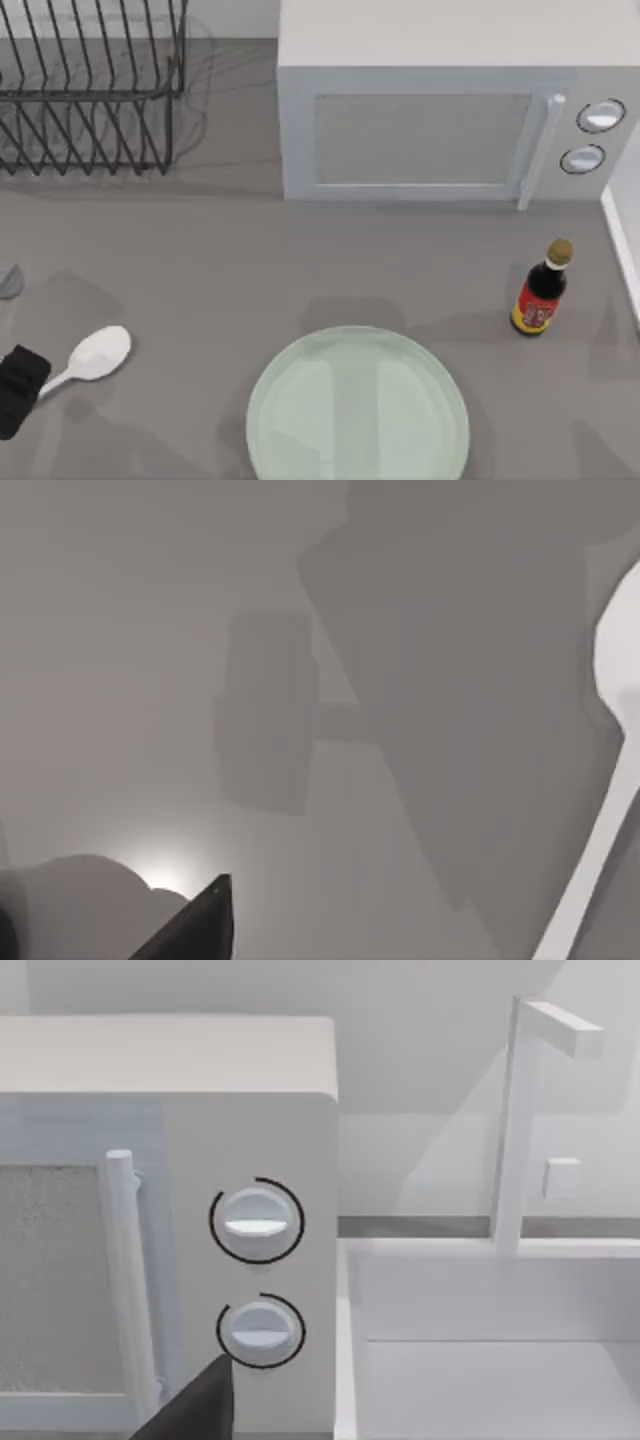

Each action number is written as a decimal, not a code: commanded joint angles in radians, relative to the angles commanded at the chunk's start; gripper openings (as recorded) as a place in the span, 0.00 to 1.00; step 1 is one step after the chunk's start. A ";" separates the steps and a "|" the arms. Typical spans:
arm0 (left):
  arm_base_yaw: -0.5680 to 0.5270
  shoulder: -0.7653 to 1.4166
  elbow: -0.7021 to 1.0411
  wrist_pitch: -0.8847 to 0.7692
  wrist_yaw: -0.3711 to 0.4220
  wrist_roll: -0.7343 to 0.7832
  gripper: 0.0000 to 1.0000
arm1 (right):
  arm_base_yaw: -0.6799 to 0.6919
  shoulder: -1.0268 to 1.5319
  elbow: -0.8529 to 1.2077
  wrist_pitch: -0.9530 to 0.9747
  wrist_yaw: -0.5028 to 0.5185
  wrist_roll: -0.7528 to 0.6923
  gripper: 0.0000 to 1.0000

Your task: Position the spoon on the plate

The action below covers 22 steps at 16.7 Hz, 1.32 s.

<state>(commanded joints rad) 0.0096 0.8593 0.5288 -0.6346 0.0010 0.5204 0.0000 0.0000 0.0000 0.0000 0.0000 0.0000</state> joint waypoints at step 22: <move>0.012 0.665 0.250 -0.191 -0.005 0.355 1.00 | 0.000 0.000 0.000 0.000 0.000 0.000 1.00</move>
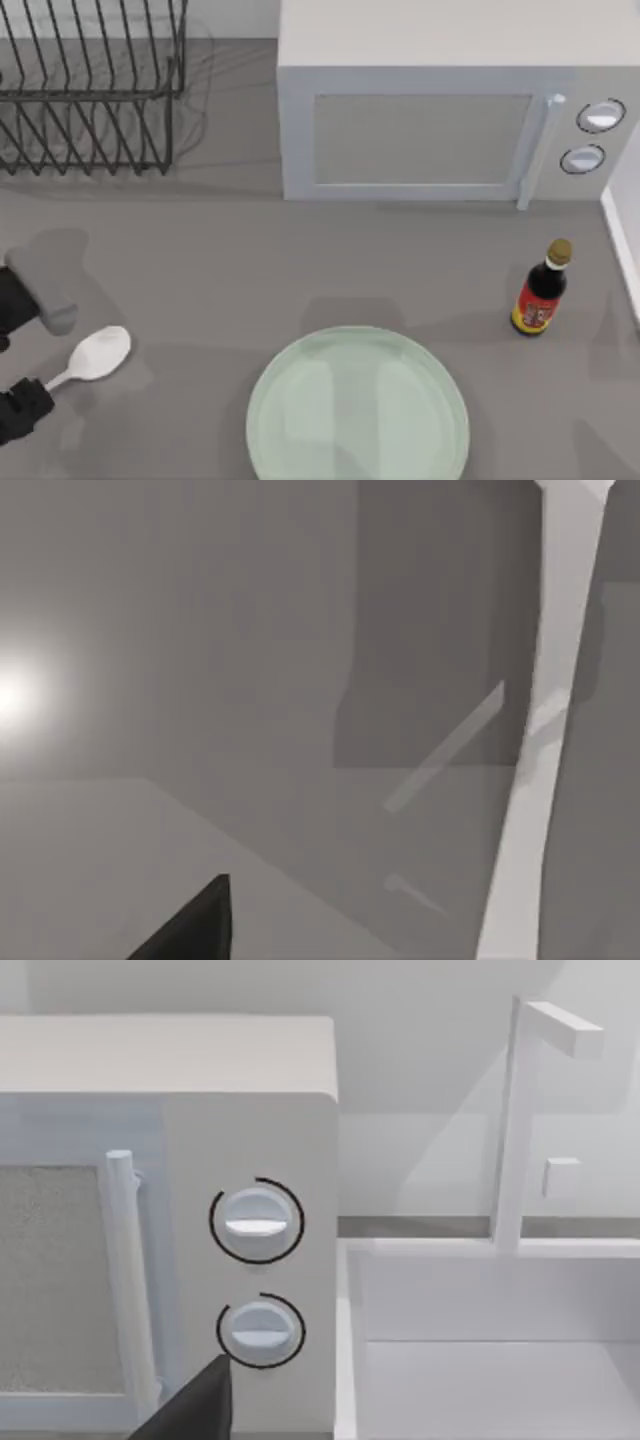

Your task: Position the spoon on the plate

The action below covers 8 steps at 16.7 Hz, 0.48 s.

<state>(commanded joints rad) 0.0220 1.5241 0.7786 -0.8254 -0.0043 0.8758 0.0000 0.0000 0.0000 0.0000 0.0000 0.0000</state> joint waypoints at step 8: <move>0.004 0.116 -0.128 0.240 0.000 0.006 1.00 | 0.000 0.000 0.000 0.000 0.000 0.000 1.00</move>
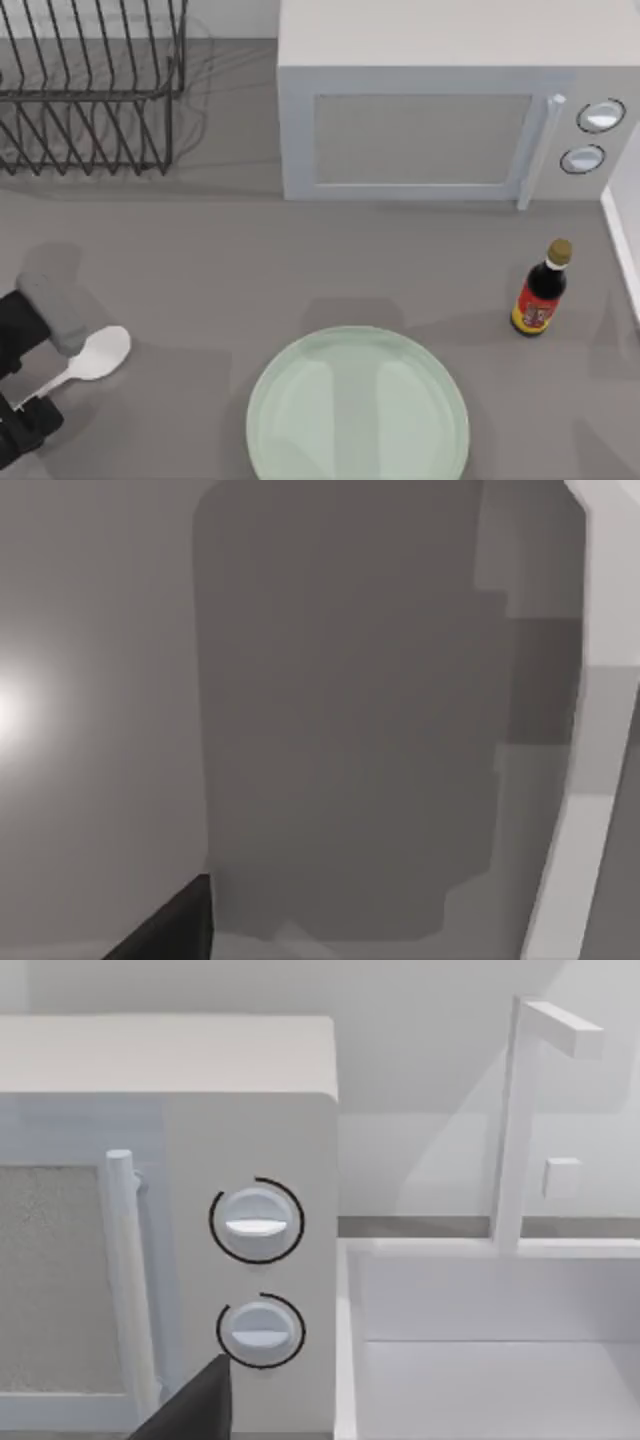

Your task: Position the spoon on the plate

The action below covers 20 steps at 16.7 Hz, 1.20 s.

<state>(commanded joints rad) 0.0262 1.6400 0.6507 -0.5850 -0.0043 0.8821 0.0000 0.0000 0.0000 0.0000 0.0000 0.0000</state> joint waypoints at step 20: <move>0.000 0.000 0.000 0.000 0.000 0.000 0.00 | 0.000 0.000 0.000 0.000 0.000 0.000 1.00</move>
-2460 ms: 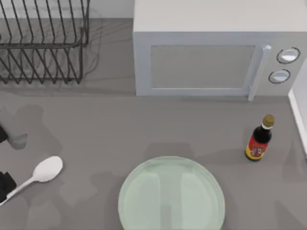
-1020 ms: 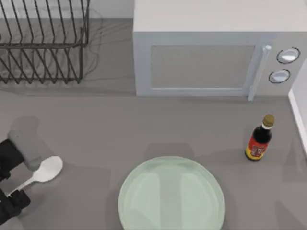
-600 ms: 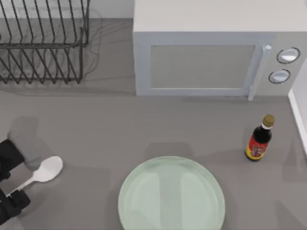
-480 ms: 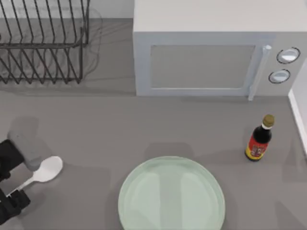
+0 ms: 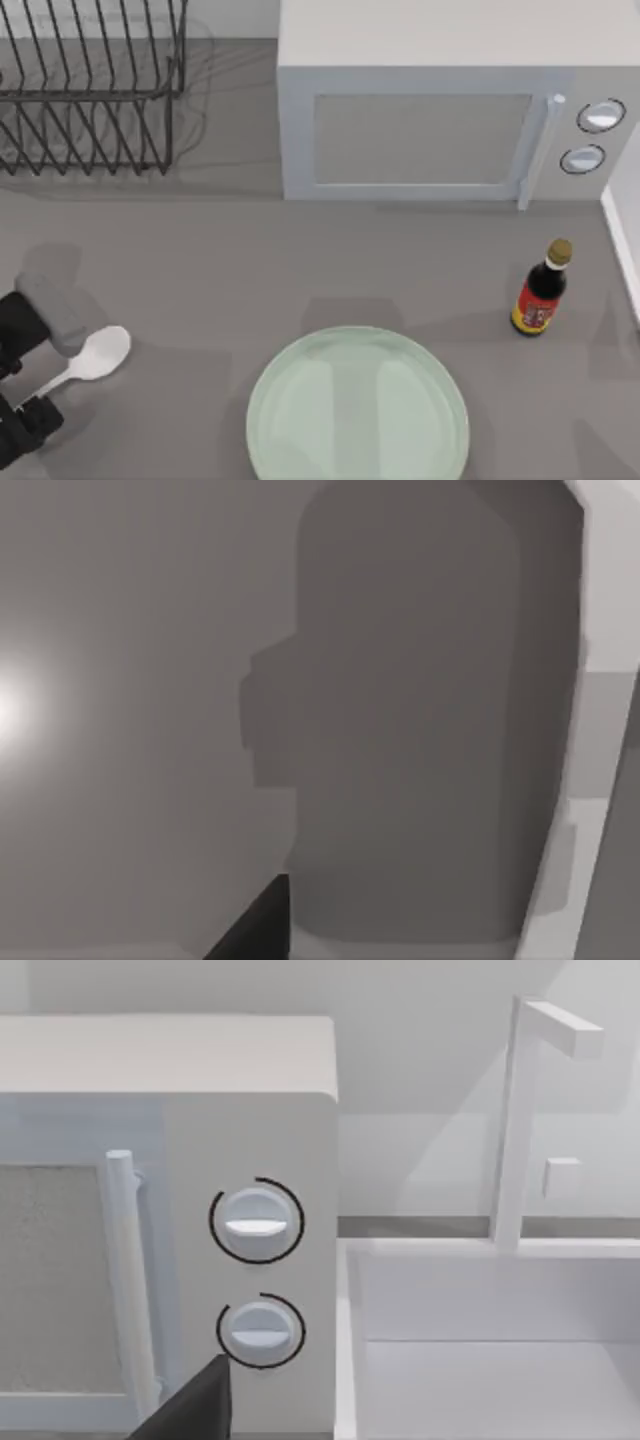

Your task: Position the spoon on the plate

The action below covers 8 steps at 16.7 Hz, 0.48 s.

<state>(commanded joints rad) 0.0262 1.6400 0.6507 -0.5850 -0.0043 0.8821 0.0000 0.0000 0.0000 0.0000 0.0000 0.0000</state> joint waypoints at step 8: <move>0.001 -0.093 0.096 -0.165 0.021 -0.007 0.00 | 0.000 0.000 0.000 0.000 0.000 0.000 1.00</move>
<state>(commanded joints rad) 0.0269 1.5474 0.7463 -0.7501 0.0165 0.8752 0.0000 0.0000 0.0000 0.0000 0.0000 0.0000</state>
